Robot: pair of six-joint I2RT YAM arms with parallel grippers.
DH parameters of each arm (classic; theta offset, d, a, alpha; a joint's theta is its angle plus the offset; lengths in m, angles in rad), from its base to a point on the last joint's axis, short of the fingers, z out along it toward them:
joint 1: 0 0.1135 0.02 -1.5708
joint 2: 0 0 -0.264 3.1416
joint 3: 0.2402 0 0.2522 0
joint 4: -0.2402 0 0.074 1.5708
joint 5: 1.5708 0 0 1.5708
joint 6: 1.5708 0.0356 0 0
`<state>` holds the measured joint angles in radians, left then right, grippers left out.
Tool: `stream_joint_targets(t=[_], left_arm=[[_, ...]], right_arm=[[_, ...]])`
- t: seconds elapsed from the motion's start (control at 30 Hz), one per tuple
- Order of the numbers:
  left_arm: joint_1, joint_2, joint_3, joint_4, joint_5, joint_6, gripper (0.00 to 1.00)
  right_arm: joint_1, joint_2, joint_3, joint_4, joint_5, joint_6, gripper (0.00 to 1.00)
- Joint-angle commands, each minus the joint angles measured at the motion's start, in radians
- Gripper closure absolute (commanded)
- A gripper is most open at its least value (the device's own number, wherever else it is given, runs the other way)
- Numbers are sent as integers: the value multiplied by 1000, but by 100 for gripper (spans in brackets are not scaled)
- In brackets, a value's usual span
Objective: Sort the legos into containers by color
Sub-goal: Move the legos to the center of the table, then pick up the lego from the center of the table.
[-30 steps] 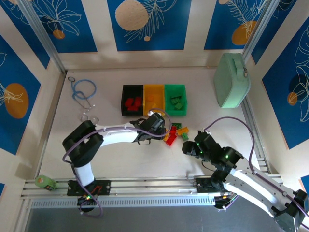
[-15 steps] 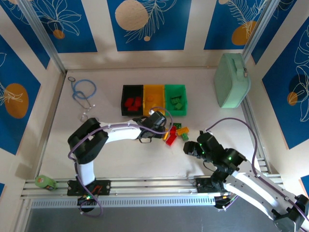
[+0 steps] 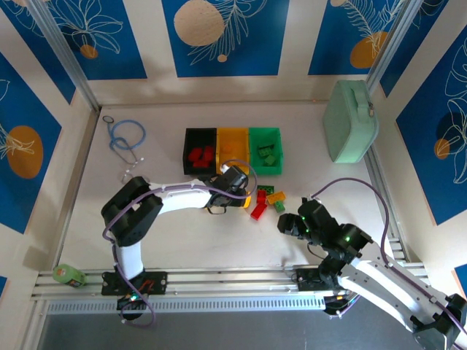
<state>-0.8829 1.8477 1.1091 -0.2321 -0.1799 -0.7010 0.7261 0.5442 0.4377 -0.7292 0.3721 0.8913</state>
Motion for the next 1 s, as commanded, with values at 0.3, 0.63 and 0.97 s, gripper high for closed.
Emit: stream_joint_targets(t=[0.3,0.63,0.97], left_arm=[[4,31,-13,-22,-4,0,61],[12,-9,-65,21,-3,-15,63],[16,-42,-104,46,0,-20,73]], right_arm=[[89,204,143,12,-22,-114,26],[215,313,250,18,76,-114,26],[248,272,320,-21,135,-117,26]])
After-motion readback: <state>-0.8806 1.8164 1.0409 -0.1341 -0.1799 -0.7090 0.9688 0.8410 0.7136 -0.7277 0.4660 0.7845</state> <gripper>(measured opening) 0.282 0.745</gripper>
